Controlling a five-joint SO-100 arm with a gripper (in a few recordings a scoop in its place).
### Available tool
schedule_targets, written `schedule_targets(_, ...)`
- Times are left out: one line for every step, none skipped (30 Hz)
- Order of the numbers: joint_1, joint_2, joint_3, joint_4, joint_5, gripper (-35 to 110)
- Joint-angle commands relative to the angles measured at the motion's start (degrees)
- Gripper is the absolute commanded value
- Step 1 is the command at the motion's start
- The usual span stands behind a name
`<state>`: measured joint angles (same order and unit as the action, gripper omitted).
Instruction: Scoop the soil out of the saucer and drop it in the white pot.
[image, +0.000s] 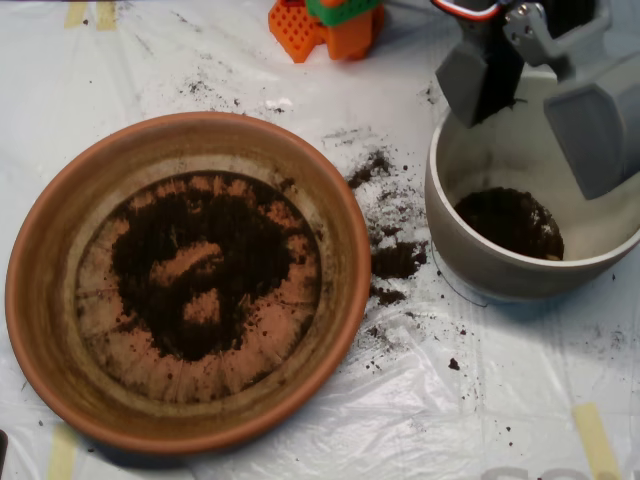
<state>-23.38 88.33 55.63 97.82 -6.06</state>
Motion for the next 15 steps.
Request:
schedule_targets(3.9, 4.9, -8.3, 1.6, 2.5, 40)
schedule_targets(6.1, 5.0, -9.7, 1.8, 3.5, 41)
schedule_targets(8.5, 5.1, -10.9, 2.2, 4.6, 41)
schedule_targets(11.3, 5.0, -11.8, 2.5, 5.1, 42)
schedule_targets(14.2, 5.0, -11.8, 2.5, 5.6, 42)
schedule_targets(17.1, 5.0, -11.6, 2.5, 6.3, 43)
schedule_targets(20.0, 4.9, -10.9, 2.5, 6.8, 43)
schedule_targets(23.1, 4.9, -9.6, 2.1, 7.5, 44)
schedule_targets(25.9, 4.9, -7.9, 1.5, 8.1, 44)
schedule_targets(28.7, 5.7, -4.8, 0.0, 8.4, 45)
schedule_targets(31.4, 7.0, -0.9, -2.3, 8.6, 45)
schedule_targets(33.8, 8.5, 3.3, -4.8, 8.6, 45)
schedule_targets(36.0, 10.2, 8.2, -7.9, 8.3, 46)
schedule_targets(38.1, 11.3, 12.5, -10.6, 7.7, 46)
schedule_targets(40.1, 12.1, 16.2, -12.9, 7.4, 46)
